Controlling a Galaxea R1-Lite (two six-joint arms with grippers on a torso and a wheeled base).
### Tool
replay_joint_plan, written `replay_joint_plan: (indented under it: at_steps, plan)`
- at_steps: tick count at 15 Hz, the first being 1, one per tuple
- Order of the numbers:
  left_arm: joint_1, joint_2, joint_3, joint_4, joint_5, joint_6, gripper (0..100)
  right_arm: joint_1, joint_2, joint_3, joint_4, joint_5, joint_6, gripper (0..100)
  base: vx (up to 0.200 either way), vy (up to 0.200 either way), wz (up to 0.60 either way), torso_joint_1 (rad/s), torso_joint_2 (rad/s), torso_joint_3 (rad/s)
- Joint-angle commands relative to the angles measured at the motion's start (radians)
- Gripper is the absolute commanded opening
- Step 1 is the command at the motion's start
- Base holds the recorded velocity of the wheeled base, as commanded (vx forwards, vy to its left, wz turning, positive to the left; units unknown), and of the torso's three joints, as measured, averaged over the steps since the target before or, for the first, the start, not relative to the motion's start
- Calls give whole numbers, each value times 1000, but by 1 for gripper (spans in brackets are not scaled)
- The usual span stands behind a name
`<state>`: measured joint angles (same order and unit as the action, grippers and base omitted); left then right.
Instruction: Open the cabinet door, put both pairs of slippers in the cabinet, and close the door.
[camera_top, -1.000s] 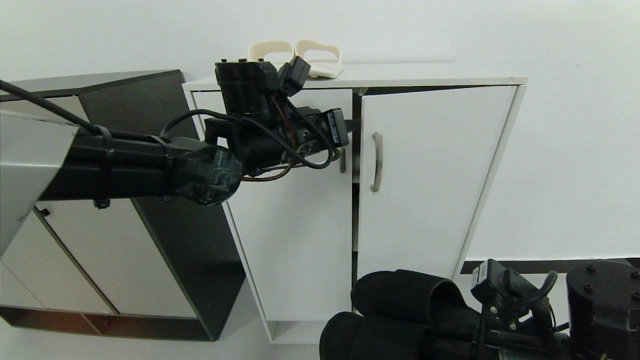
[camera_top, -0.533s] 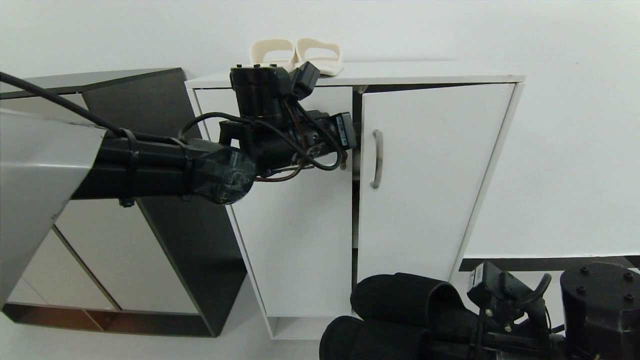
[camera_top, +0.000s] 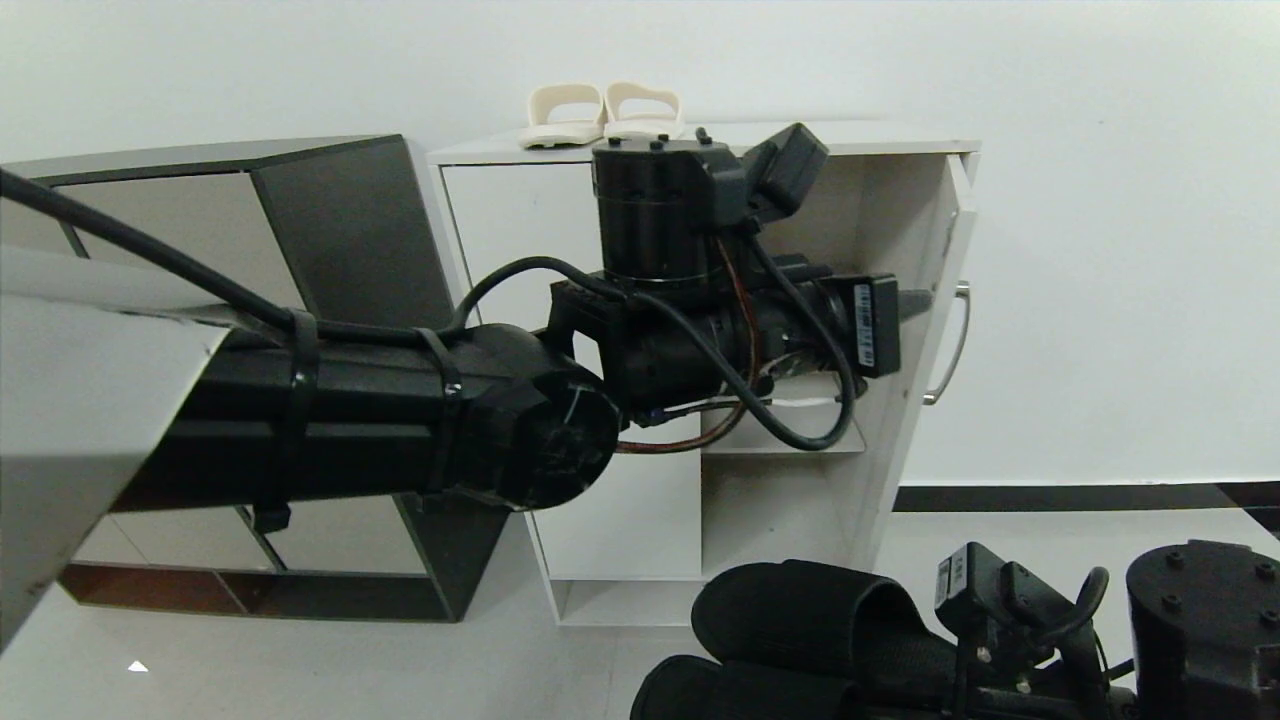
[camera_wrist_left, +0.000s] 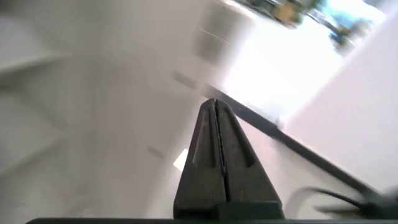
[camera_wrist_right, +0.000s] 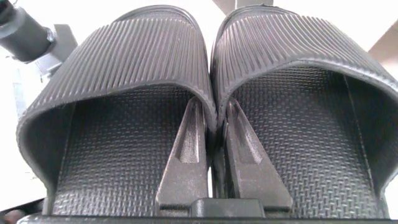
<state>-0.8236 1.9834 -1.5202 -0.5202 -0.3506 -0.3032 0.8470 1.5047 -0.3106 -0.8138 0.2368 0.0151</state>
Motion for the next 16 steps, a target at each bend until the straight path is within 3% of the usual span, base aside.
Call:
replay_joint_plan:
  at_steps: [1,4,6,7,8,9,10,11,12,16]
  plan:
    - [-14,-3,5,-14,2,-1,0,3,0,-2,-2,-1,5,0,-200,0,0,-2,2,2]
    - [52,-60,87,-86,131,-1,0,-34,25,-27,-2,-16,14,0,-67,0,0,2,2,2]
    - [89,-186,238,-106,282,10,0,-82,58,-65,-4,-132,22,0,0,0,0,0,0,0]
    - [97,-225,285,-107,328,21,0,-88,62,-76,-4,-182,23,0,0,0,0,0,0,0]
    - [124,-342,410,-104,430,52,0,-89,68,-88,-2,-306,54,0,0,0,0,0,0,0]
    - [152,-523,586,-100,553,131,0,-88,75,-94,-1,-432,129,0,0,0,0,0,0,0]
    - [190,-686,718,-96,637,208,0,-97,89,-104,-1,-521,155,0,0,0,0,0,0,0]
    - [276,-876,848,-69,653,269,0,-120,106,-116,-1,-585,177,0,0,0,0,0,0,0]
    - [400,-1071,950,25,656,317,0,-134,117,-123,-4,-617,183,0,0,0,0,0,0,0]
    - [741,-1672,1141,532,654,288,0,-190,197,-191,-4,-620,183,0,0,0,0,0,0,0]
